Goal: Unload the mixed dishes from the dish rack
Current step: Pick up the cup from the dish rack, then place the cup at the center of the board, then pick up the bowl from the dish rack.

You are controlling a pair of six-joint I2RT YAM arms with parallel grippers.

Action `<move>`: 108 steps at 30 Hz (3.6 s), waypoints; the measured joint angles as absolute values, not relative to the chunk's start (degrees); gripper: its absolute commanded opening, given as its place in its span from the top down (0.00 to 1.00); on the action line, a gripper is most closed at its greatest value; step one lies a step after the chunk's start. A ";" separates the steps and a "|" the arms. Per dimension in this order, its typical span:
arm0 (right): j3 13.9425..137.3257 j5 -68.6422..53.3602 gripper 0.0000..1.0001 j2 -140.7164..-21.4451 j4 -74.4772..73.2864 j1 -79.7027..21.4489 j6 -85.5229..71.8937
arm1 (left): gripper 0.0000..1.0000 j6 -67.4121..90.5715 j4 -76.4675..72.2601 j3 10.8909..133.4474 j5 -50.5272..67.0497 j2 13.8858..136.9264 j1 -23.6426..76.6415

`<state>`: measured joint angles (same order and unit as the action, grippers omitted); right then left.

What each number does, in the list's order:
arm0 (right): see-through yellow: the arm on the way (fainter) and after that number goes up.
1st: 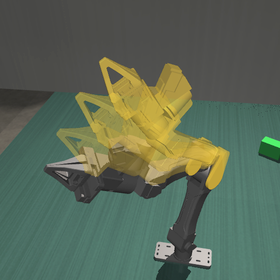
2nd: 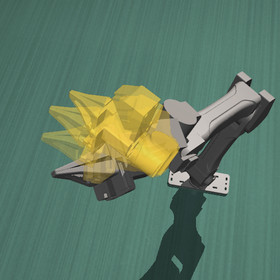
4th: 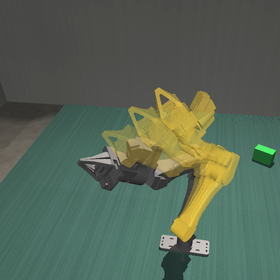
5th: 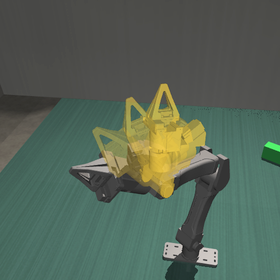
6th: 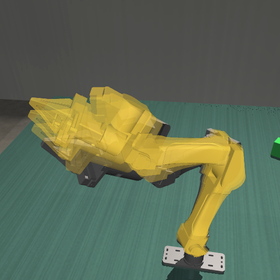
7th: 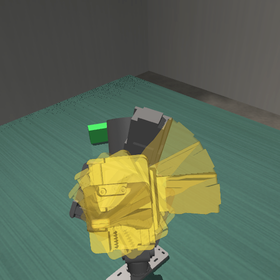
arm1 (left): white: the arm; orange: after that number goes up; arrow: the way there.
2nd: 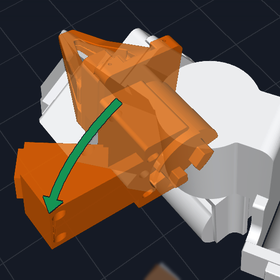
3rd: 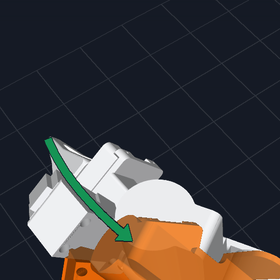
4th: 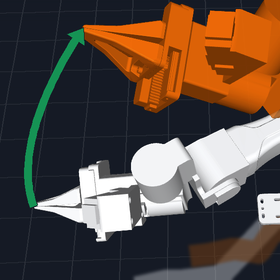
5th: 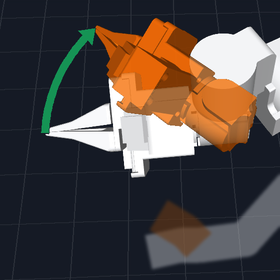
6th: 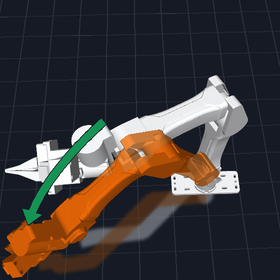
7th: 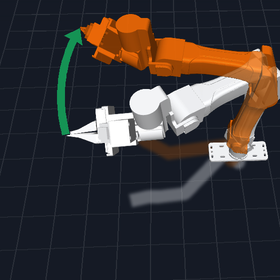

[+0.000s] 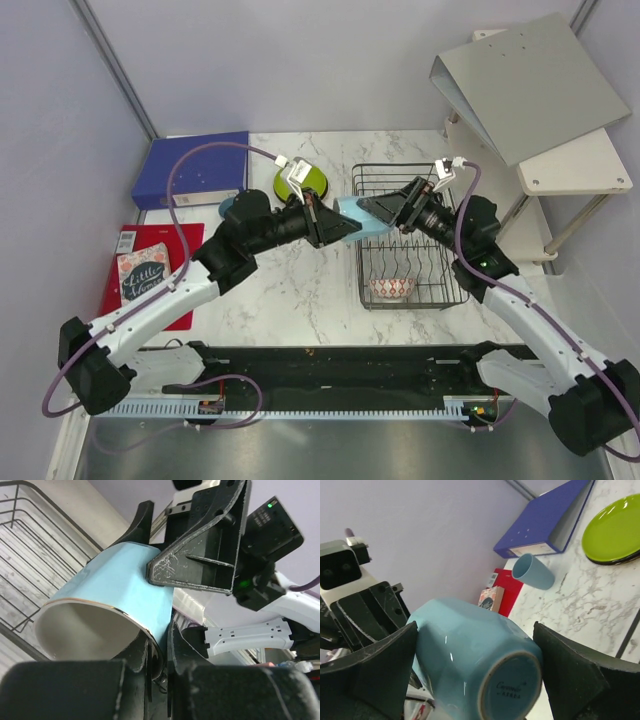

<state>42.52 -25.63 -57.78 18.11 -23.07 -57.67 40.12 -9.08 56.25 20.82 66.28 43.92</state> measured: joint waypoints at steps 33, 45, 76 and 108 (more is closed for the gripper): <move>48.49 3.88 0.02 -50.35 -17.23 -21.15 -38.06 | 0.98 25.52 57.98 74.48 -18.70 79.26 20.10; 45.82 2.98 0.02 -50.35 -17.47 -21.15 -37.67 | 0.98 25.61 55.00 73.67 -10.68 86.89 12.40; 44.75 0.80 0.02 -52.99 -16.25 -21.15 -37.23 | 0.07 25.15 51.99 73.08 -6.00 91.46 8.43; 44.31 3.42 0.02 -37.34 -22.33 -23.16 -34.85 | 0.02 15.49 34.37 77.89 16.80 85.41 53.36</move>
